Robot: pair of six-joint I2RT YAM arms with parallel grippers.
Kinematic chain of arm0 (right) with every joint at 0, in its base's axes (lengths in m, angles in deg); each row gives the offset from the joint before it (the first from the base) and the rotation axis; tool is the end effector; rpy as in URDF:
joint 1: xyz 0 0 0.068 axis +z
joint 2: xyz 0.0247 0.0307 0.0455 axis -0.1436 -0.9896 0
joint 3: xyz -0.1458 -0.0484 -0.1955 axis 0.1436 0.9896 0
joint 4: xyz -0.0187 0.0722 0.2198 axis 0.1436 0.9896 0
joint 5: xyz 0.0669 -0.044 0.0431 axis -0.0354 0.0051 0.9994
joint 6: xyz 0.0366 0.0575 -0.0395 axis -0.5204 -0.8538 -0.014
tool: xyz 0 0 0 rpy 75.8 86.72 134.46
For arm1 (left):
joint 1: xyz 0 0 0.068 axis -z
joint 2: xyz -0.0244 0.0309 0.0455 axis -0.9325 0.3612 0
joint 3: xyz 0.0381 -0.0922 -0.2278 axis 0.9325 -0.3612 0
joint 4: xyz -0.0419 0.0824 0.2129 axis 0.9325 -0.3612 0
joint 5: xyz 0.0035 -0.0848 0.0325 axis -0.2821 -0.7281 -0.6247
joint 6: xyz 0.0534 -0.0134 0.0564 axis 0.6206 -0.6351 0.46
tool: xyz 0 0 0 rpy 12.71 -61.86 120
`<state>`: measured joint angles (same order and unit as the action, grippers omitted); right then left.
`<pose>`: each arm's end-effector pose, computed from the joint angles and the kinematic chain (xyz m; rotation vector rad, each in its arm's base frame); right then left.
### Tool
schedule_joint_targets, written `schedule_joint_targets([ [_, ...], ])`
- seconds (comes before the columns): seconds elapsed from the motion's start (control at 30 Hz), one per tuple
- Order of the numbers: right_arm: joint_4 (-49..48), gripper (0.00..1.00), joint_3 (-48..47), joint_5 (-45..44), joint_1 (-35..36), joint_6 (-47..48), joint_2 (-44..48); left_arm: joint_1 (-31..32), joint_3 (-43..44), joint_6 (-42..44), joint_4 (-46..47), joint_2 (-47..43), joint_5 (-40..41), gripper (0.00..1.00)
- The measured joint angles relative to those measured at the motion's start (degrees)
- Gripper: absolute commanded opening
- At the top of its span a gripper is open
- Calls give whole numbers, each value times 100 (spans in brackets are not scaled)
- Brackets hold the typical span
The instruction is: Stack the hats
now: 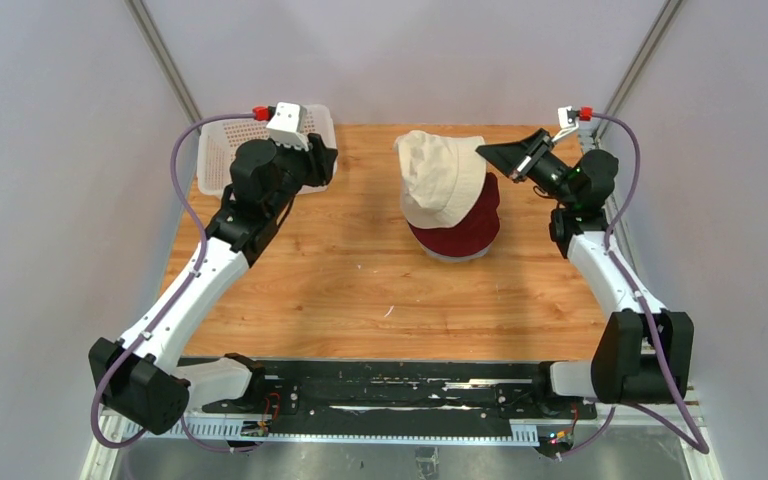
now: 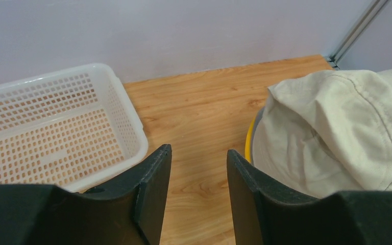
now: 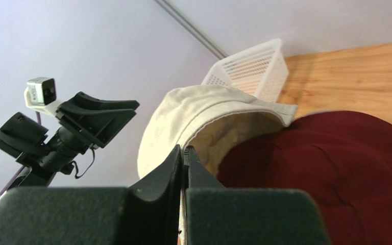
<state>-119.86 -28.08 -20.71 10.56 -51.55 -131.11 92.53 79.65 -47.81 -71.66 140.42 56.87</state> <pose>0.2958 0.0606 0.3632 -0.0942 1.4780 1.3471 0.2648 -0.1124 0.3758 0.1684 1.6429 -0.3973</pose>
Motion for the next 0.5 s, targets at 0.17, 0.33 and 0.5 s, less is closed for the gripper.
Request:
schedule_joint_targets([
  [0.17, -127, 0, 431, 103, -525, -125, 83, 0, -15, -44, 52, 46, -44, 49],
  [0.33, -260, 0, 772, 184, -885, -144, 101, 0, -57, -85, 103, 85, -114, 49],
  [0.5, -304, 0, 1211, 227, -1139, -103, 101, 0, -219, -190, 205, 98, -192, 49],
])
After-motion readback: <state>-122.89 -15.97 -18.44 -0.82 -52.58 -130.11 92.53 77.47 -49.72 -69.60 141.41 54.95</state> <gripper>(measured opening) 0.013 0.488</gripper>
